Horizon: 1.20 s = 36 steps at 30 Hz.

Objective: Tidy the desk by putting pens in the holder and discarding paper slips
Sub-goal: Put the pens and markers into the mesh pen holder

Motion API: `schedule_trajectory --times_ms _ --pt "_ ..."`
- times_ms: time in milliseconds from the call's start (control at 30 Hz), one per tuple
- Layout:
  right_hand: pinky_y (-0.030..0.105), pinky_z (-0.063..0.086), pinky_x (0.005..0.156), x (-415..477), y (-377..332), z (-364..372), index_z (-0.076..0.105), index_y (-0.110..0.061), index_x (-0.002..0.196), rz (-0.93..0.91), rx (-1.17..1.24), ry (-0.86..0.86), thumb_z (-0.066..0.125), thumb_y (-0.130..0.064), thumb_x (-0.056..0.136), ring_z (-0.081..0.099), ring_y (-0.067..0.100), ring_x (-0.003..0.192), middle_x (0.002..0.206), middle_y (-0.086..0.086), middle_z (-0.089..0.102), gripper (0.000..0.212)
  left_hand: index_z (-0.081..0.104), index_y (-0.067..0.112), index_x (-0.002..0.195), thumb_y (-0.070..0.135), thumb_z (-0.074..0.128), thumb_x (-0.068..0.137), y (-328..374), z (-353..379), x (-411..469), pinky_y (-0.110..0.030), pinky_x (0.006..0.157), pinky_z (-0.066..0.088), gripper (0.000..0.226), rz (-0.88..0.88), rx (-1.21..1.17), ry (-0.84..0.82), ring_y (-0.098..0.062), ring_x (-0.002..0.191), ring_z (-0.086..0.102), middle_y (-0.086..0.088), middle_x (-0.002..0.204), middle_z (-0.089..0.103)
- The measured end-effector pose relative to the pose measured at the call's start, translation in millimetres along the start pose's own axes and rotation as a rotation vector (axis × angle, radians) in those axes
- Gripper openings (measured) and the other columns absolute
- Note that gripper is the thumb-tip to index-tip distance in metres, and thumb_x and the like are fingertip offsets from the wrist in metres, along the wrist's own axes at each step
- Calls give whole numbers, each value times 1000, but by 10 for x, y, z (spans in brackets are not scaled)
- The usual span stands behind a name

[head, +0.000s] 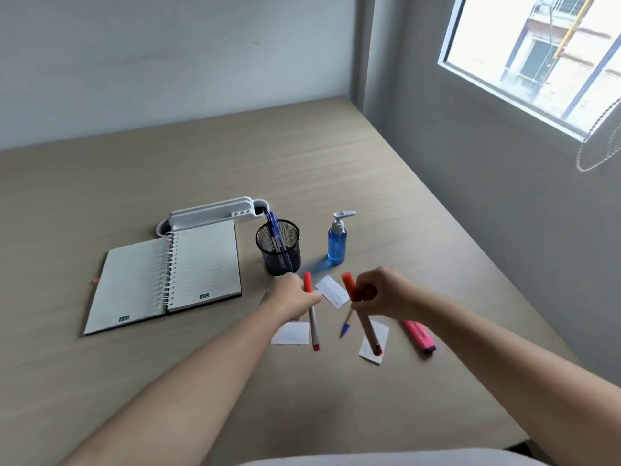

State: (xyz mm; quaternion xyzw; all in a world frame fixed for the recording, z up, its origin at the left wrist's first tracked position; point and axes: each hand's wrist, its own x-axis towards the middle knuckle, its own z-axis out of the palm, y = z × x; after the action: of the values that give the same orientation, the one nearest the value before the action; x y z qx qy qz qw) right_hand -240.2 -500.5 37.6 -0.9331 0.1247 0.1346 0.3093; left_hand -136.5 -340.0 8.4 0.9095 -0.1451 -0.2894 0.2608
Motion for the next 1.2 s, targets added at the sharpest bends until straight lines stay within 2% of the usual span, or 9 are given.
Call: schedule_trajectory --times_ms 100,200,367,533,633,767,933,1067,1200 --pt "14 27 43 173 -361 -337 42 -23 51 -79 95 107 68 -16 77 30 5 44 51 -7 37 38 54 12 63 24 59 80 79 -601 70 -17 41 41 22 68 -94 111 -15 44 54 -4 58 57" --pt "15 24 40 409 -683 -608 38 -24 48 -143 121 245 71 -19 77 29 6 43 48 -7 37 44 62 5 75 23 58 84 152 -1125 114 -16 43 46 20 159 -114 240 -15 47 58 -7 63 62" --pt "25 26 45 983 -1044 -717 57 -25 66 -170 121 400 71 -31 77 36 7 48 53 -8 46 18 64 8 80 23 59 87 176 -1555 317 -23 57 49 18 244 -142 414 -14 50 61 -7 68 65" --pt "15 32 45 1391 -1028 -400 69 -14 87 -113 97 414 68 -26 78 47 11 55 69 1 59 14 67 5 90 28 59 89 -22 -1348 638 -35 72 58 24 201 -80 359 -26 69 70 -11 80 72" --pt "31 49 61 1581 -890 -155 68 -16 84 -47 23 357 66 -29 76 60 25 69 77 7 68 16 67 5 88 31 60 88 -193 -1149 784 -42 79 57 26 156 -86 275 -31 78 70 -15 86 72" --pt "35 46 62 1701 -808 35 65 -13 83 -16 -54 268 65 -29 74 59 30 70 81 13 69 17 67 7 89 31 62 85 -323 -1012 865 -40 75 56 25 121 -102 225 -32 79 70 -14 88 72" --pt "34 50 68 1678 -831 28 58 -18 104 -27 26 332 67 -22 74 59 24 68 73 6 64 31 55 18 103 30 66 82 -277 -1111 835 -29 64 44 26 165 -168 419 -20 68 60 -2 66 61" --pt "29 46 60 1352 -757 -154 62 -16 90 -115 38 471 60 -14 81 52 17 56 53 -11 51 10 55 15 100 19 61 84 -58 -1096 642 -25 59 37 18 289 -145 565 -18 63 53 6 58 52" --pt "28 44 57 1072 -736 -299 64 -14 79 -179 95 612 61 -12 79 50 21 51 52 2 57 4 55 14 84 15 59 83 12 -1042 538 -25 57 39 4 411 -121 646 -20 58 51 7 54 50"
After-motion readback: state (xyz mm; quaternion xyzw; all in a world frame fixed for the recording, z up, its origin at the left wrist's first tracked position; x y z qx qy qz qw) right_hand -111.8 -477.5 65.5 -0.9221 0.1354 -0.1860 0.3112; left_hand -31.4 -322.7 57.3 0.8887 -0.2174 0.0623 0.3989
